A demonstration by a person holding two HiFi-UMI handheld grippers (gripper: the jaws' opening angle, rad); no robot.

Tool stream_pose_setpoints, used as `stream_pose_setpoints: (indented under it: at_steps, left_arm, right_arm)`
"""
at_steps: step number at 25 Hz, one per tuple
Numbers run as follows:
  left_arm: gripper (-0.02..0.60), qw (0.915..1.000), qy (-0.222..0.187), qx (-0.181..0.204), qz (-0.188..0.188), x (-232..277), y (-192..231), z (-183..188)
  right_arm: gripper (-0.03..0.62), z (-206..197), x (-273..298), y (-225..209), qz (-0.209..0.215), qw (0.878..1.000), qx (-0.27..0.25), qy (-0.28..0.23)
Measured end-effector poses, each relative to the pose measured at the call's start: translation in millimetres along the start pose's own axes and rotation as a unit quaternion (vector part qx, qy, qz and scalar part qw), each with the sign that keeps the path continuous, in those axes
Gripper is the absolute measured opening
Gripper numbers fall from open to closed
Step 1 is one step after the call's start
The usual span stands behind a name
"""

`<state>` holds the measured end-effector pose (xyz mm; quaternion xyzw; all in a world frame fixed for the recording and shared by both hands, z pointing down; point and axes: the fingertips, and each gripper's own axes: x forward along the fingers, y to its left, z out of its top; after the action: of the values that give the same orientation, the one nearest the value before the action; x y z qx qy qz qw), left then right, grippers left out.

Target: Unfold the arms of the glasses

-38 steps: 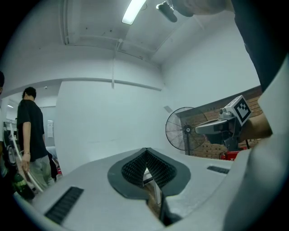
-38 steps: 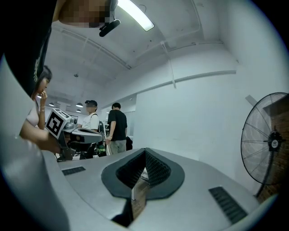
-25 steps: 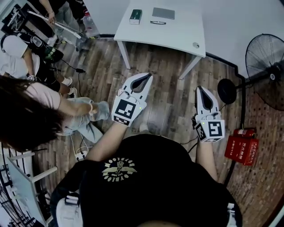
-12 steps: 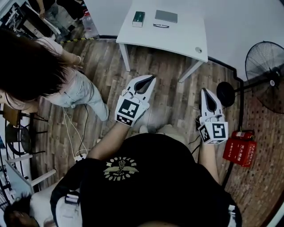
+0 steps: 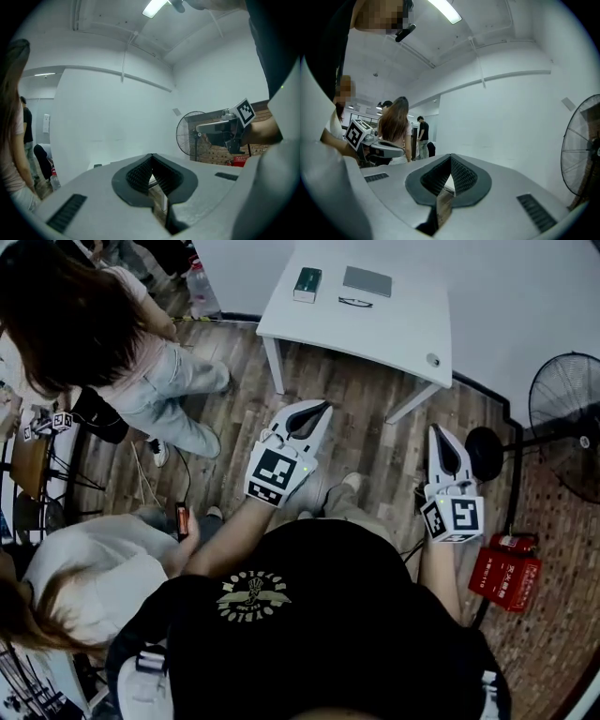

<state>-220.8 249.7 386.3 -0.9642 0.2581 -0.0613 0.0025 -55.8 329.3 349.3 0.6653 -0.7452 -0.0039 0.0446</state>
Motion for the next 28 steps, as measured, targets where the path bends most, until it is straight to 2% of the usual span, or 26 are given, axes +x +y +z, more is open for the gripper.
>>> stream_pose_setpoints:
  at_steps: [10,20,28]
  left_arm:
    - [0.006,0.9998,0.017,-0.011,0.007,36,20,-3]
    - [0.006,0.9996,-0.001,-0.026,0.007,66,26,-8]
    - [0.006,0.9992,0.014,-0.038,0.003,88,25,-22]
  right_arm:
    - [-0.002,-4,46,-26,0.016,1.000,0.006,0.011]
    - [-0.002,-25,56,-47,0.005,0.999,0.006,0.034]
    - [-0.002,-37,68,-60,0.015,0.999,0.011,0.047]
